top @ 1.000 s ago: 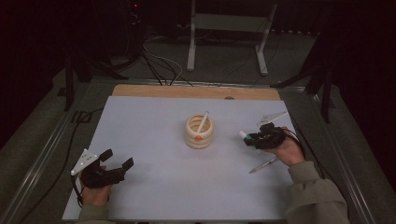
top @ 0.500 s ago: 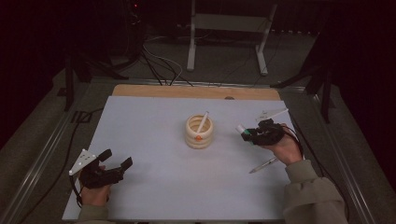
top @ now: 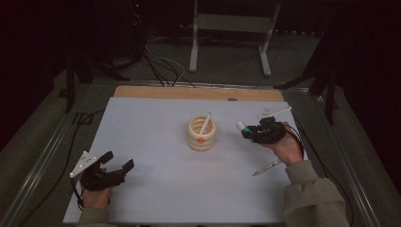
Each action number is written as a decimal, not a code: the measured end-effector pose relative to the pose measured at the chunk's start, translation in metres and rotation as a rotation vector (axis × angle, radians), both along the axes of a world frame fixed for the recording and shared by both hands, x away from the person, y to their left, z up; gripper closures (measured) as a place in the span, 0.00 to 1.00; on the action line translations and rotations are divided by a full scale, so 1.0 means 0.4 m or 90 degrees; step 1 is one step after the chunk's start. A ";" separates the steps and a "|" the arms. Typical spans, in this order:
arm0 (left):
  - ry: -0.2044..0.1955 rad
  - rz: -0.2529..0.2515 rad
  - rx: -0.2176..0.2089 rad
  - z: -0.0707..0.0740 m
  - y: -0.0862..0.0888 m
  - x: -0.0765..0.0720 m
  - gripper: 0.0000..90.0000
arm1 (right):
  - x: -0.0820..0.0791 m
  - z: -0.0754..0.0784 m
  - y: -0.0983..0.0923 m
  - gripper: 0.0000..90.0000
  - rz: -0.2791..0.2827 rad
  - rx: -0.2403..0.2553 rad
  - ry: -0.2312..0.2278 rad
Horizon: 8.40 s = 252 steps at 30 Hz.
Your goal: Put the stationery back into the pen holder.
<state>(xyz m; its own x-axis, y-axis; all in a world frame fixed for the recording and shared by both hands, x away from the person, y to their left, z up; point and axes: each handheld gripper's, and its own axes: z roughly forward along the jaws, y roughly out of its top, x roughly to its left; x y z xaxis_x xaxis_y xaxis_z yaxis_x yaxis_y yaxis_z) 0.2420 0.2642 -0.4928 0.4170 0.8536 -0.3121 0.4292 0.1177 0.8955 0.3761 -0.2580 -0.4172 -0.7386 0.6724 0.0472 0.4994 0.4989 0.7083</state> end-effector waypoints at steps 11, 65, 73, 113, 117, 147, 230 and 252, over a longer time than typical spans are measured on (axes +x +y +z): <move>0.001 0.001 0.000 -0.001 0.000 0.001 0.00 | 0.009 0.022 0.038 0.74 -0.002 0.022 -0.015; 0.005 -0.002 -0.005 -0.004 0.004 0.001 0.00 | 0.087 0.080 0.202 0.74 -0.017 0.103 -0.034; 0.005 -0.002 -0.005 -0.005 0.005 0.001 0.00 | 0.093 0.076 0.220 0.74 -0.020 0.113 -0.035; 0.006 -0.004 -0.005 -0.005 0.006 0.001 0.00 | 0.109 0.017 0.294 0.74 -0.022 0.141 -0.020; 0.006 -0.004 -0.006 -0.005 0.005 0.001 0.00 | 0.109 0.013 0.300 0.74 -0.020 0.141 -0.021; 0.006 -0.002 -0.007 -0.005 0.008 -0.001 0.00 | 0.113 -0.031 0.330 0.73 -0.020 0.145 -0.021; 0.011 -0.005 -0.009 -0.009 0.007 0.000 0.00 | 0.066 -0.012 0.266 0.00 -0.009 0.083 -0.006; 0.013 -0.007 -0.006 -0.010 0.003 0.002 0.00 | 0.023 -0.001 0.118 0.00 -0.010 0.001 0.023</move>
<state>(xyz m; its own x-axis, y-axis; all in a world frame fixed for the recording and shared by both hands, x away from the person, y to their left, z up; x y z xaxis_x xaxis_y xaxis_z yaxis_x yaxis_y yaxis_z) 0.2426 0.2655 -0.4967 0.4197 0.8459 -0.3290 0.4493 0.1213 0.8851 0.3851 -0.2108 -0.4175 -0.7259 0.6836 0.0753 0.5328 0.4896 0.6902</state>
